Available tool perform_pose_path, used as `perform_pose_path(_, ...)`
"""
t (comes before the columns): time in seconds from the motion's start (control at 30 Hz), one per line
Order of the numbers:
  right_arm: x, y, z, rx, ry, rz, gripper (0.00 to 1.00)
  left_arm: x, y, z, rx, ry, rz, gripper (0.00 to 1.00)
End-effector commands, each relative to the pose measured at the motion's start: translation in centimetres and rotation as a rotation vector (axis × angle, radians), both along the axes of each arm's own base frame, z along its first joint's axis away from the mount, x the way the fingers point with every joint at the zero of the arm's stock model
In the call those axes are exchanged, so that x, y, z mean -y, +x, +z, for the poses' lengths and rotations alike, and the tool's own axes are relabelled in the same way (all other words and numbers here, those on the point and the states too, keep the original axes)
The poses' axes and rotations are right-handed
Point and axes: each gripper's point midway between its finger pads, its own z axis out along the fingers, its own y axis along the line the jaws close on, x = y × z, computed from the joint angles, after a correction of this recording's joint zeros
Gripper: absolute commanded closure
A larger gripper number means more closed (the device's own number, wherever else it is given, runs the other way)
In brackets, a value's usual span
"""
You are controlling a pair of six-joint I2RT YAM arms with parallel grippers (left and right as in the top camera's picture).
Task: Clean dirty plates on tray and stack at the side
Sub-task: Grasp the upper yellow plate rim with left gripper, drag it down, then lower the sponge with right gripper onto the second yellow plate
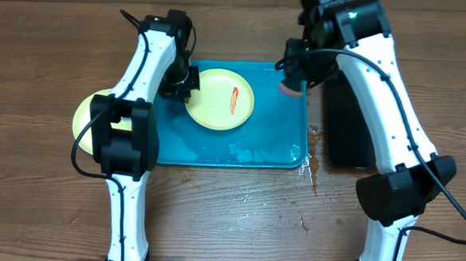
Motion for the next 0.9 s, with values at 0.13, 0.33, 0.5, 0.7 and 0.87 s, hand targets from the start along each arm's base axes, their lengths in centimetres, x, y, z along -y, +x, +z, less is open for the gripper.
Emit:
perform_pose_path(0.13,-4.4,-1.8,-3.8,-0.059,0.036,0.114,0.96,1.8,-3.4,-2.2,-0.083,-0.023,-0.072,0.96)
perform_pose_path(0.33,-6.4,-3.0,-8.4,-0.104,0.054,0.155,0.96,2.0,-5.9,-4.8,-0.154,-0.033,-0.075,0.96)
perform_pose_path(0.5,-6.9,-3.4,-12.2,-0.113,0.061,0.152,0.96,2.3,-6.6,-5.5,-0.170,-0.050,-0.076,0.96)
perform_pose_path(0.7,-7.3,-2.9,-15.5,-0.091,0.077,0.143,0.96,3.9,-6.7,-5.2,-0.168,-0.160,-0.119,0.96)
perform_pose_path(0.87,-7.5,-2.4,-18.1,-0.107,0.066,0.140,0.96,4.3,-6.7,-5.1,-0.167,-0.181,-0.139,0.96)
